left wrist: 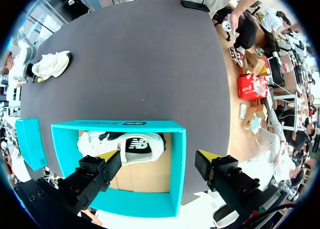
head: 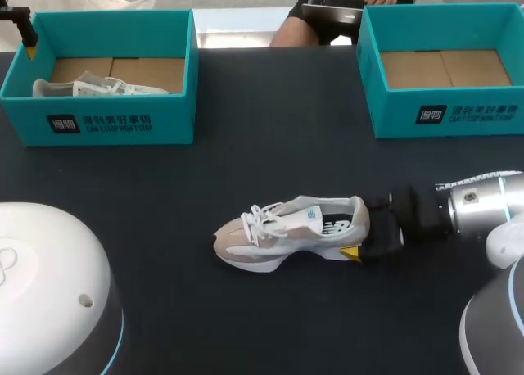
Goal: Take the shoe out of the shoebox, open the shoe tongue, remove and reinsert the insole, then place the shoe into the shoebox
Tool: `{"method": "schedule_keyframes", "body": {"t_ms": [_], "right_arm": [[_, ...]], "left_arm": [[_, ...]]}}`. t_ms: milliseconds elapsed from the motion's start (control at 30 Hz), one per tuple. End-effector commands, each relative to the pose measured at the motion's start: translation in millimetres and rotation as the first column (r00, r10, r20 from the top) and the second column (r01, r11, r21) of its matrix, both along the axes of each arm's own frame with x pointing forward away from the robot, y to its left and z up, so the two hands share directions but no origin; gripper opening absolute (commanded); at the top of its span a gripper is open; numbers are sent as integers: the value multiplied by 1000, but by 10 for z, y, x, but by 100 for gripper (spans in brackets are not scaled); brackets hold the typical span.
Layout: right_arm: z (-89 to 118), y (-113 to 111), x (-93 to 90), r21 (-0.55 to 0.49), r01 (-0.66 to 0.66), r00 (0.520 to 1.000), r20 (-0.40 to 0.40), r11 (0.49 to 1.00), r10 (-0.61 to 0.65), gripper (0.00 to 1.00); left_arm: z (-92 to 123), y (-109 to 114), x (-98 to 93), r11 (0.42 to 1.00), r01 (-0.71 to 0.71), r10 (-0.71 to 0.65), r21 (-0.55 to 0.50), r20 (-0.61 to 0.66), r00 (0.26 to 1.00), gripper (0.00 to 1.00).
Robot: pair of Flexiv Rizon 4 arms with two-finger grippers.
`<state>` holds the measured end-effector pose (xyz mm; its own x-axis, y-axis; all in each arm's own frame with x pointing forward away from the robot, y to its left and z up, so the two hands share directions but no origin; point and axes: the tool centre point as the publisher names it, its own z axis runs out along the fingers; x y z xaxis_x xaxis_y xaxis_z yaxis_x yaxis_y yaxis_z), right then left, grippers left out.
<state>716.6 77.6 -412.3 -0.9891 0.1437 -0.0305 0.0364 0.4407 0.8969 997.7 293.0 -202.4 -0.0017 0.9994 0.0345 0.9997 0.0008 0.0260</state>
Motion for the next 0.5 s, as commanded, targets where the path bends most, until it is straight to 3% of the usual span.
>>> {"method": "schedule_keyframes", "body": {"t_ms": [33,500], "right_arm": [[-48,31,56,-3,-19,1000,-12,1000,19,0],[-171,72,66,1,-47,998,-48,999,47,0]], "left_arm": [[3,1,-8,1000,1,-1,2,1,1000,100],[3,1,-8,1000,1,-1,2,1,1000,100]]}}
